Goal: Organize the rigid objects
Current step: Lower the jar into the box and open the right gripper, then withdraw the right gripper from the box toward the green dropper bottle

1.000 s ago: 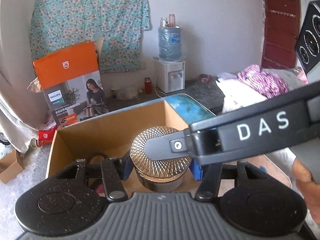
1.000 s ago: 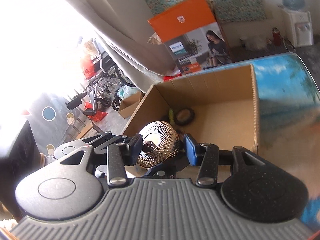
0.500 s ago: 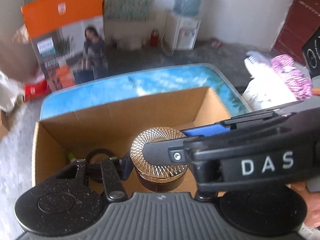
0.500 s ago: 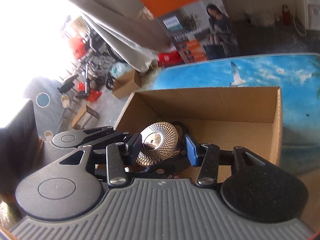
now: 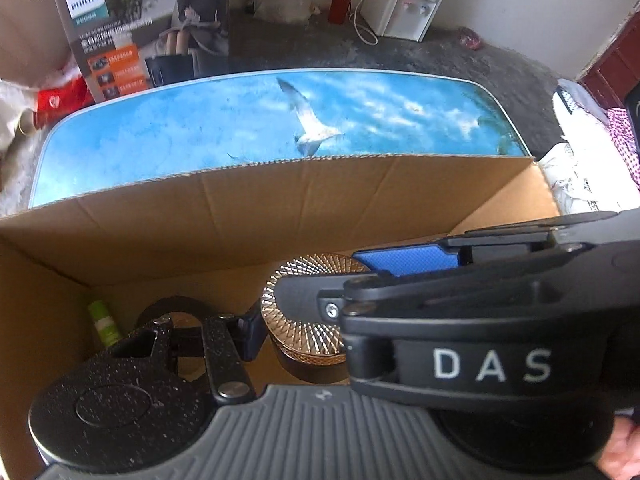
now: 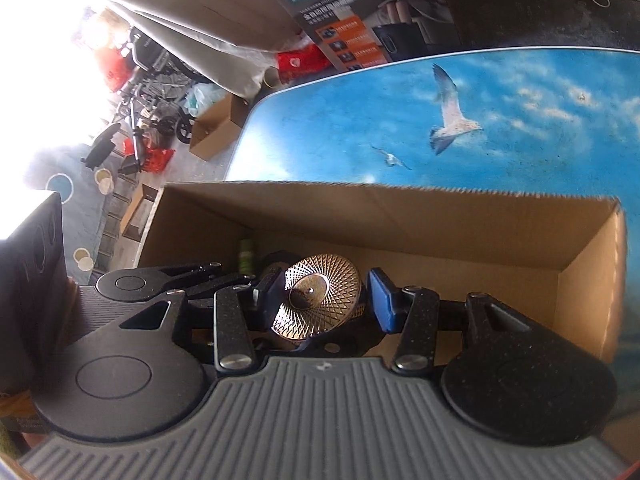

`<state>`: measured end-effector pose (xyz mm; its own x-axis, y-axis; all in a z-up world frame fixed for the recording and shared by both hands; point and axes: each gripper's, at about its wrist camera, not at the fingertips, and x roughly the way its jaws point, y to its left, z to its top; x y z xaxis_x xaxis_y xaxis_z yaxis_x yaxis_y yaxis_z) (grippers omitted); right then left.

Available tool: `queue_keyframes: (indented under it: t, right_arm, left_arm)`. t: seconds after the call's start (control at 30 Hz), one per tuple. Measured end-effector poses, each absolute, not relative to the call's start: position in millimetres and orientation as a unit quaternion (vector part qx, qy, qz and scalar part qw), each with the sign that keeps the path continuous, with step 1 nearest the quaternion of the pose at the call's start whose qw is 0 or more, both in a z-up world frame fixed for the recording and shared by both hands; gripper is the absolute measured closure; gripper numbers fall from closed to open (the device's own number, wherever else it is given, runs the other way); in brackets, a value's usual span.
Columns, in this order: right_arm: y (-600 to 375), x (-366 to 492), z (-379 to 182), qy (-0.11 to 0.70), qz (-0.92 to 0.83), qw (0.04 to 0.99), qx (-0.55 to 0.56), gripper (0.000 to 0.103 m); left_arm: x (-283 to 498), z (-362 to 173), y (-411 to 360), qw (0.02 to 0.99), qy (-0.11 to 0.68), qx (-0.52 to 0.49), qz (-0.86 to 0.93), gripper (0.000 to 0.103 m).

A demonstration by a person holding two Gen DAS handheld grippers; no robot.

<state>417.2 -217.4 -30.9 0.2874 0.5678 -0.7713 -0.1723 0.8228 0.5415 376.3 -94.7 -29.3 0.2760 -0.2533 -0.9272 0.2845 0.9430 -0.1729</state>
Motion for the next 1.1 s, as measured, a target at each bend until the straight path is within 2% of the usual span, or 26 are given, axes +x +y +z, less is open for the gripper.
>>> queue_keyframes:
  t: [0.17,0.23,0.4,0.5,0.73,1.1]
  right_arm:
    - [-217.4,429.4,-46.8,0.555,0.231,0.78,0.174,0.057]
    - [-217.1,431.0,-51.5,0.556,0.227,0.781,0.173,0.057]
    - [-220.5,430.8,-56.4,0.547,0.23,0.782,0.192,0.056]
    - [-225.7,424.2,-50.3,0.535,0.228,0.788,0.201,0.056]
    - [-257.4,369.2,6.6,0.446,0.232,0.831,0.237,0.053]
    - [-310.8,200.3,88.5,0.281,0.252,0.887,0.267,0.045]
  left_arm:
    - [384.1,-41.7,-97.6,0.788,0.593,0.007,-0.162,0.045]
    - [385.2,-44.0,-98.0,0.786,0.596,0.005,-0.163,0.038]
    - [382.7,-35.1,-99.1,0.792,0.59,0.001,-0.156,0.036]
    - [376.0,-20.7,-98.0,0.8,0.578,0.0,-0.157,0.029]
    - [339.8,30.9,-97.3,0.829,0.527,0.029,-0.183,0.026]
    - [228.1,112.3,-61.4,0.879,0.43,0.043,-0.201,0.019]
